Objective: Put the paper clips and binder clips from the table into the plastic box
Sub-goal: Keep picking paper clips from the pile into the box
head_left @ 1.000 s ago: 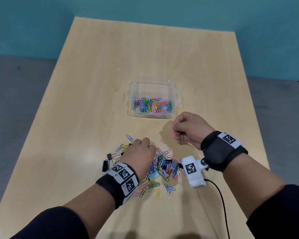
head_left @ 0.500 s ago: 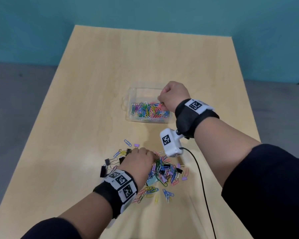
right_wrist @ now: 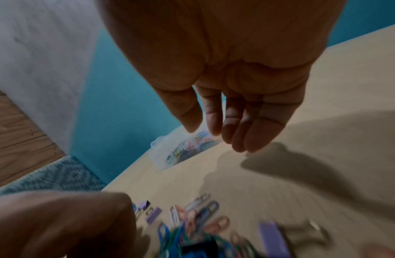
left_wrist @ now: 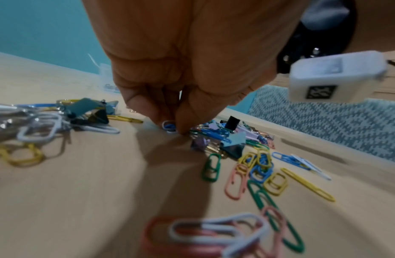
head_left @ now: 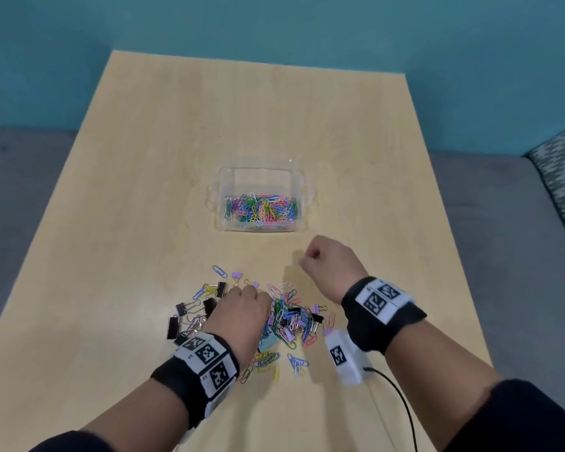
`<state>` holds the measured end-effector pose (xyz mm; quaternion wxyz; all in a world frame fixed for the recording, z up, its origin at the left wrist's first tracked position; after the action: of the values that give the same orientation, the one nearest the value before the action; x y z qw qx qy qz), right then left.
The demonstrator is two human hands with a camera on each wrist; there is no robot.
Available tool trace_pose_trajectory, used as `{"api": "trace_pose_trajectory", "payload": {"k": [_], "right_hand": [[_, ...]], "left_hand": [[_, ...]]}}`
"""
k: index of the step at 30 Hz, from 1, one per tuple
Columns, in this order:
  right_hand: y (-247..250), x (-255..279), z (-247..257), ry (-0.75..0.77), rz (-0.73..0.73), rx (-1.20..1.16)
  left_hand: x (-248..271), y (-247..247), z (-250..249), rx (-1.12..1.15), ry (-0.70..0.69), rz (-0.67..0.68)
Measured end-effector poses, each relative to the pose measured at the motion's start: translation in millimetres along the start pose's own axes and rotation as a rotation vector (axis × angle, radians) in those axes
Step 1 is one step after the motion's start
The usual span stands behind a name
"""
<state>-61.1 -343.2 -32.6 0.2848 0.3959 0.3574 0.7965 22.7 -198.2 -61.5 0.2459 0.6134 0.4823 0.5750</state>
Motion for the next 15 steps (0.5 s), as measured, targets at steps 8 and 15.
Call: {"api": "trace_pose_trajectory", "payload": {"k": [8,15], "right_hand": [[-6.3,35.9,-59.1,-0.105,-0.06,-0.106],[-0.9,44.1,-66.3,-0.116,-0.112,-0.149]], "left_hand": [[-2.7,15.5,15.1,0.35,0.109,-0.051],[-54.8,132.3,64.1,0.742,0.266,-0.432]]}}
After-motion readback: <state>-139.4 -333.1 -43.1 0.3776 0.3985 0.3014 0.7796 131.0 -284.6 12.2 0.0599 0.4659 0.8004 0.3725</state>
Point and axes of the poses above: each hand's wrist, its own x-axis away from the middle knuckle, its own y-axis out of the back of the hand, z = x × y, the point moved 7 cm from there along -x, towards the middle knuckle, and after that the axes turned 9 degrees about x, right-handed, at the moved point
